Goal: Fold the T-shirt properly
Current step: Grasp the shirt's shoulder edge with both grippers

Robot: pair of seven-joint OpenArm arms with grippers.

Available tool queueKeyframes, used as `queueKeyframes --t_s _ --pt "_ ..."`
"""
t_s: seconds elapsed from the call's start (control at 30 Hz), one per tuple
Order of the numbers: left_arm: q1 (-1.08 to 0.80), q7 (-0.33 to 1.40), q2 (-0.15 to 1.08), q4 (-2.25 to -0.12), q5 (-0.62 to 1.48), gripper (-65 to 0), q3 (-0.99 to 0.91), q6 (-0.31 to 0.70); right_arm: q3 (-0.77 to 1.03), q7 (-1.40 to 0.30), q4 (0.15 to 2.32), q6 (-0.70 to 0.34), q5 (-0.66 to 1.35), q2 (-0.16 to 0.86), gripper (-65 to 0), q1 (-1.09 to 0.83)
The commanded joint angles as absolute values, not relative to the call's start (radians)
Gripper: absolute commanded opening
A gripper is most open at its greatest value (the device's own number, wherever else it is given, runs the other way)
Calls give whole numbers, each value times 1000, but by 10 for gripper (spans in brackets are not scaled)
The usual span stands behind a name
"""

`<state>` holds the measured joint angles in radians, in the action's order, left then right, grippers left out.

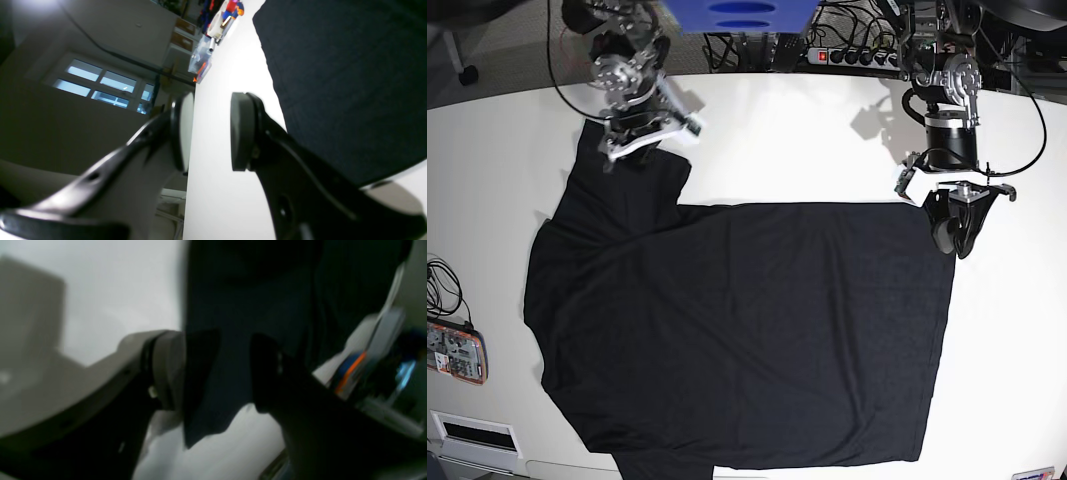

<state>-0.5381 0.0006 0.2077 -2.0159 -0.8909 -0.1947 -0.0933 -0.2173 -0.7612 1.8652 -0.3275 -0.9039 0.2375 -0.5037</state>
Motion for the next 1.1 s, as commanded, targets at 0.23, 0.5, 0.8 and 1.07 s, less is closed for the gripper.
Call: queueKeyframes --t_s 0.23,0.5,0.8,1.07 --pt "-536 -15 211 -2000 -897 -465 -197 -114 -173 -800 1807 -374 -736 277 -341 -516" --pt "-536 -15 211 -1998 -897 -468 -197 -114 -176 -802 1807 -375 -737 277 -458 -464" --pt "-538 -16 214 -1934 -898 -529 -197 -114 -173 -802 1856 -375 -737 277 -650 -464" --pt "-538 -13 275 -1821 -898 -493 -197 -113 -173 -802 1860 -375 -737 277 -650 -466"
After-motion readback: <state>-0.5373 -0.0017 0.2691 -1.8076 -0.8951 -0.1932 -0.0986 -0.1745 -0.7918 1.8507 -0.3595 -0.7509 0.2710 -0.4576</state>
